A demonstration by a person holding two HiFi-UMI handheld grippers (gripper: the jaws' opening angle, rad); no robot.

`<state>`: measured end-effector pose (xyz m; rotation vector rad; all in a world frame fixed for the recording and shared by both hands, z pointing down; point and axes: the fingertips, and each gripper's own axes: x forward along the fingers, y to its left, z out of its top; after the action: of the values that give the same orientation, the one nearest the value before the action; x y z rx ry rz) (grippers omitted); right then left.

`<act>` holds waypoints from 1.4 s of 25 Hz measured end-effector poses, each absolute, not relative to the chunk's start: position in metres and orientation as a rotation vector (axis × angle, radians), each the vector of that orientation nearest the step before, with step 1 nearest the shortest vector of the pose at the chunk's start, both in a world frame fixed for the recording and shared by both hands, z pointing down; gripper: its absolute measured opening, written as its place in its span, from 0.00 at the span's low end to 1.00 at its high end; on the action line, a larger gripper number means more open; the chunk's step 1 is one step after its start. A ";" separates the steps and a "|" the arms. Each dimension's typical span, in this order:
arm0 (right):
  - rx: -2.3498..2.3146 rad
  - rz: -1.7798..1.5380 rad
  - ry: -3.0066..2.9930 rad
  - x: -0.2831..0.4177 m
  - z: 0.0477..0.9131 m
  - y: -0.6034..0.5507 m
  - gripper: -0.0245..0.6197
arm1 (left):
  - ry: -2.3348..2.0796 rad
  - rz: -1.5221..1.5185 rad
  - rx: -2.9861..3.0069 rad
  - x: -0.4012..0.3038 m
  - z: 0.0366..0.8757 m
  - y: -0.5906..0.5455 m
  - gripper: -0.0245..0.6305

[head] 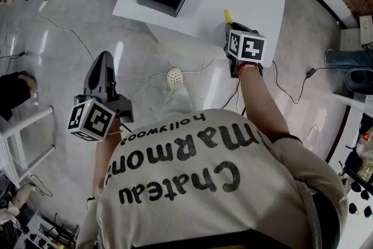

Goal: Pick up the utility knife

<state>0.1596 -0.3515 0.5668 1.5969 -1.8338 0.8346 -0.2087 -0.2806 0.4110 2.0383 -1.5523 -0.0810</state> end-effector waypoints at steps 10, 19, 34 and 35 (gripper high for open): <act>1.586 0.855 -1.837 0.153 0.567 -0.342 0.14 | -1.549 -0.094 2.052 -0.207 0.406 -0.276 0.04; 1.573 0.876 -1.843 0.145 0.562 -0.324 0.14 | -1.520 -0.112 2.072 -0.199 0.401 -0.267 0.04; 1.514 0.855 -1.919 0.118 0.542 -0.291 0.14 | -1.480 -0.154 2.123 -0.177 0.384 -0.241 0.04; 1.507 0.849 -1.927 0.115 0.539 -0.287 0.14 | -1.477 -0.158 2.126 -0.176 0.383 -0.238 0.04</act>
<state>0.1152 -0.2872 0.5391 1.5069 -1.9274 0.8487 -0.1759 -0.2380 0.3828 2.1261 -1.4767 -0.1576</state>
